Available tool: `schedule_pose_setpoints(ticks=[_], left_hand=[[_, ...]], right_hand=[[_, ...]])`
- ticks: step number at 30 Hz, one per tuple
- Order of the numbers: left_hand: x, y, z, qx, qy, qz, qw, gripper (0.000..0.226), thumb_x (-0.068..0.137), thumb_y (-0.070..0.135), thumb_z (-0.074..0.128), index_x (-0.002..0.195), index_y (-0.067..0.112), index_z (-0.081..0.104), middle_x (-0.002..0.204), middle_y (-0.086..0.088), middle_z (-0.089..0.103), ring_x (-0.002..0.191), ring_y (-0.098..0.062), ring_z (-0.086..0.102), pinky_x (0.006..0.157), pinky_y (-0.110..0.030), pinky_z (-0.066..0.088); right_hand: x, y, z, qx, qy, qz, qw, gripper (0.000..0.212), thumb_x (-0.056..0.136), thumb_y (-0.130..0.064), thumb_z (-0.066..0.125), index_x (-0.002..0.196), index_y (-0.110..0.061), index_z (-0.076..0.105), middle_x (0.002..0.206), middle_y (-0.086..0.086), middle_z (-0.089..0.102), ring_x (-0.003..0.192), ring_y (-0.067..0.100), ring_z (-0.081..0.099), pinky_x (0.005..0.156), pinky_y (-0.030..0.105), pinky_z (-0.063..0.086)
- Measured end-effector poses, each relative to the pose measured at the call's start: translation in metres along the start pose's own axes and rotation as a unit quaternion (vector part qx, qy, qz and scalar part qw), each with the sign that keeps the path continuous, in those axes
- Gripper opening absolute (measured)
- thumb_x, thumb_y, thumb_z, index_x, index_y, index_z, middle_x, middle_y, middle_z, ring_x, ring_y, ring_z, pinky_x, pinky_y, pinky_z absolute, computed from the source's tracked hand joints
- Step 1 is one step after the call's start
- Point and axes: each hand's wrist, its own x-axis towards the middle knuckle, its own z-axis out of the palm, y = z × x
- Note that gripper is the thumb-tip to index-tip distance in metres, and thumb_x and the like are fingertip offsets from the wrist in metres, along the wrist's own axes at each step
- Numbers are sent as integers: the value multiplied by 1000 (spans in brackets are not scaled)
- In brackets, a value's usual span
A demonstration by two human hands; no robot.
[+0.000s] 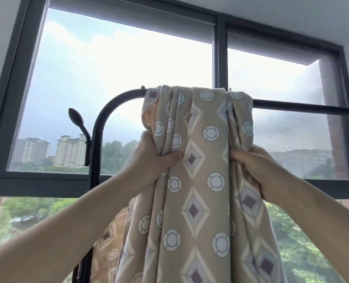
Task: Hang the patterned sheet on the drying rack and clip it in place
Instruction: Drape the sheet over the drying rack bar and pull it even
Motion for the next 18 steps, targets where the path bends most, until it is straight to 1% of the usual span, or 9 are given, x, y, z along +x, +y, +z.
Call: schedule_pose_setpoints(ticks=[2,5,7,9,12,13,14,16,18], left_hand=[[1,3,-2,99,-10,27,995,35,82,45,63,108,24,52,99,5,64,90,-18,60,78,-36,49],[2,16,-9,288,66,104,950,28,88,47,49,91,22,59,84,-1,61,89,-21,55,72,-34,44],[5,25,-14,332,91,151,927,30,90,44,47,73,19,54,72,4,52,92,-16,44,68,-31,32],[10,38,-21,360,102,177,910,35,90,42,48,64,19,45,68,8,49,95,-14,41,67,-30,29],[25,63,-35,368,155,203,894,25,89,37,51,87,14,58,77,7,51,106,-21,46,69,-31,35],[30,73,-39,351,166,201,899,22,88,34,53,89,13,60,77,6,53,104,-23,48,69,-32,37],[38,83,-41,302,169,194,918,17,87,31,55,81,16,62,75,4,56,98,-23,52,68,-32,39],[55,99,-43,104,140,156,972,16,86,20,60,70,23,63,74,3,62,82,-20,58,66,-29,46],[72,112,-41,-87,86,99,988,12,86,8,60,84,16,69,79,-1,65,73,-16,60,66,-22,53]], right_hand=[[-1,-1,-1,-8,-6,-14,1000,15,85,-8,62,99,-10,68,81,13,74,72,28,69,71,35,56],[-1,-7,-4,-29,21,-73,997,18,80,-3,67,95,-14,69,81,4,74,72,20,70,65,29,57],[-1,-15,-8,-35,17,-105,994,18,79,-2,69,92,-15,70,82,1,74,73,18,70,66,28,57],[3,-26,-14,-39,12,-131,991,16,80,-2,68,88,-16,69,82,1,72,73,16,69,64,24,57],[17,-52,-23,-35,24,-170,985,18,80,-2,67,81,-20,67,81,-1,69,70,12,65,63,22,55],[25,-62,-24,-23,26,-186,982,18,80,-1,67,80,-19,68,81,0,69,70,12,64,66,23,55],[31,-74,-25,-16,29,-201,979,19,80,0,67,80,-19,68,81,0,69,70,13,64,67,23,54],[50,-93,-25,-27,48,-235,970,16,78,0,68,85,-15,69,82,3,67,74,15,63,67,23,53],[71,-107,-26,-92,81,-260,958,17,78,-3,68,95,-8,69,90,8,67,82,19,62,70,26,51]])
